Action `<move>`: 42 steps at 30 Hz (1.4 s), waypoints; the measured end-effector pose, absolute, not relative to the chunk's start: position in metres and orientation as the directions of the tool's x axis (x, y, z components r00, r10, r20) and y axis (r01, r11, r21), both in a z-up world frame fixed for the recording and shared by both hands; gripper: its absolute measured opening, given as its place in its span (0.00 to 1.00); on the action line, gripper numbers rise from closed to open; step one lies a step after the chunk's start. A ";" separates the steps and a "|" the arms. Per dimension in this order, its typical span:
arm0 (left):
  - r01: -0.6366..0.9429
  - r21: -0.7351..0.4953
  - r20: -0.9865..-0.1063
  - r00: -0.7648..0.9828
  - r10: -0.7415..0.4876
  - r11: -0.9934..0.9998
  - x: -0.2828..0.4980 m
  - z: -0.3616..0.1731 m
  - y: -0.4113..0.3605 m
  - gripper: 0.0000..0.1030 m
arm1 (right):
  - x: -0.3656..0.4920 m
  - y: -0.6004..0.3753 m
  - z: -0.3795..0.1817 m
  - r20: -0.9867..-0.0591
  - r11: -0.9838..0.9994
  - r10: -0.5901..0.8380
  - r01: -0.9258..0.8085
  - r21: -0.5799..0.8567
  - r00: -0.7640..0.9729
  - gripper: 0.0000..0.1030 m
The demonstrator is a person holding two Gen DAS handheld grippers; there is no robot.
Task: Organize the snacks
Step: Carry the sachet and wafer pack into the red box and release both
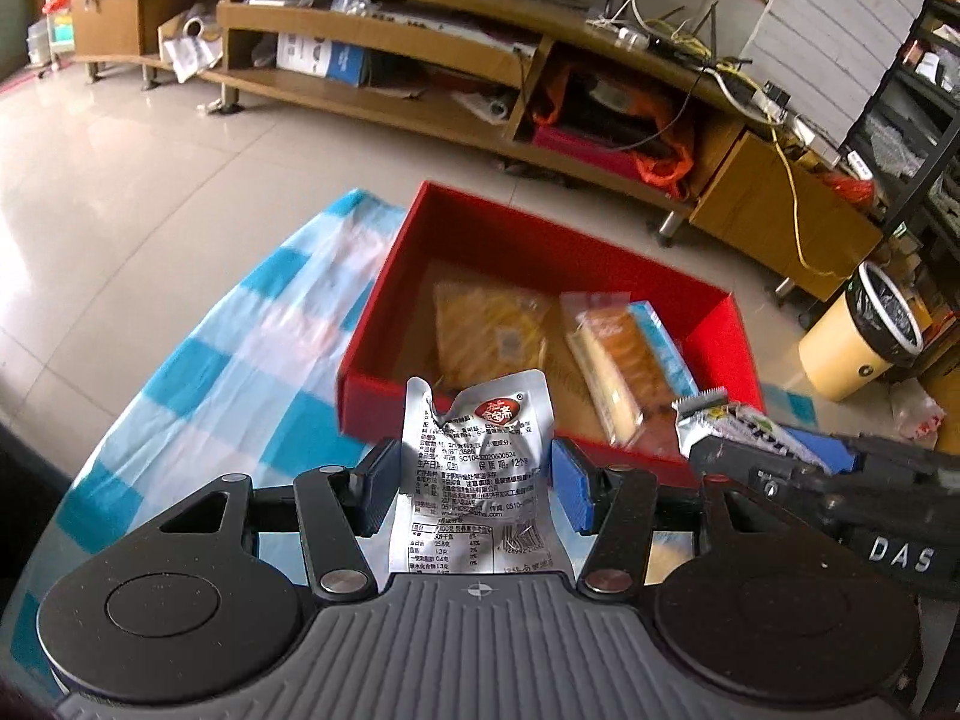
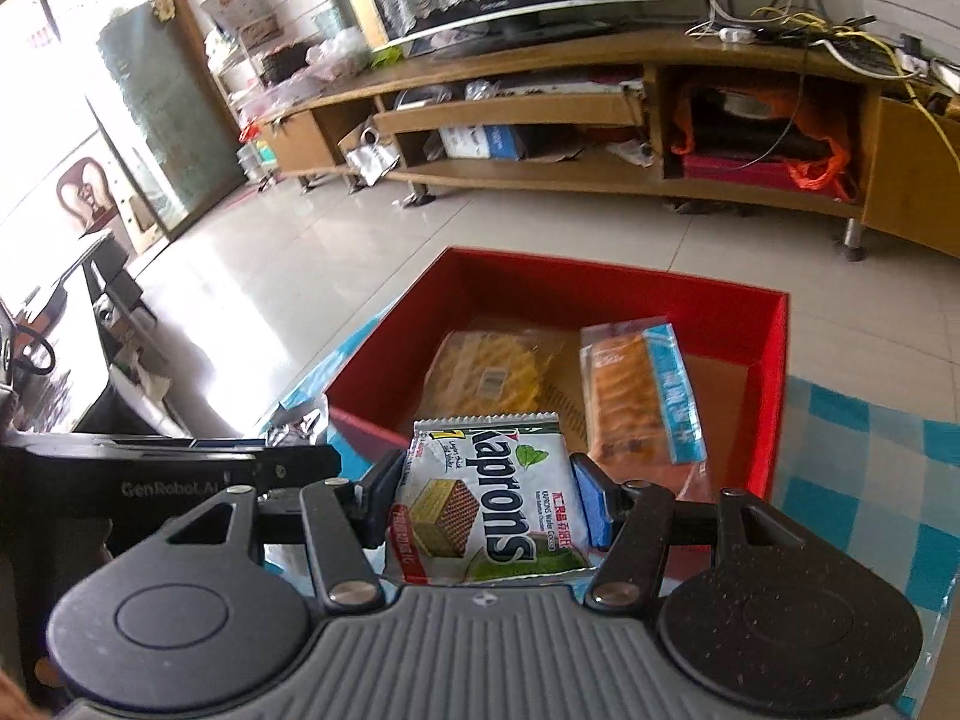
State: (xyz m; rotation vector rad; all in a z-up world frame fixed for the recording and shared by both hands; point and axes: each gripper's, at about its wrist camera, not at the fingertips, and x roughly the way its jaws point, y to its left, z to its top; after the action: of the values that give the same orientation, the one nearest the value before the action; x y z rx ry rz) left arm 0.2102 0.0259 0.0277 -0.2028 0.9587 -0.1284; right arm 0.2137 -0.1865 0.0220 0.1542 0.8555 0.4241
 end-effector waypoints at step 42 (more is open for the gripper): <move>-0.029 -0.153 -0.844 0.524 -0.115 0.988 0.309 -0.019 -0.016 0.61 | 0.298 -0.214 -0.035 -0.755 0.974 0.225 -0.119 0.193 0.616 0.57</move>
State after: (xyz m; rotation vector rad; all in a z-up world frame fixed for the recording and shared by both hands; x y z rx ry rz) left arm 0.3093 -0.0156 -0.0188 -0.1551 1.0186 -0.0517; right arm 0.2977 -0.2145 -0.0353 0.1278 0.8856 0.1987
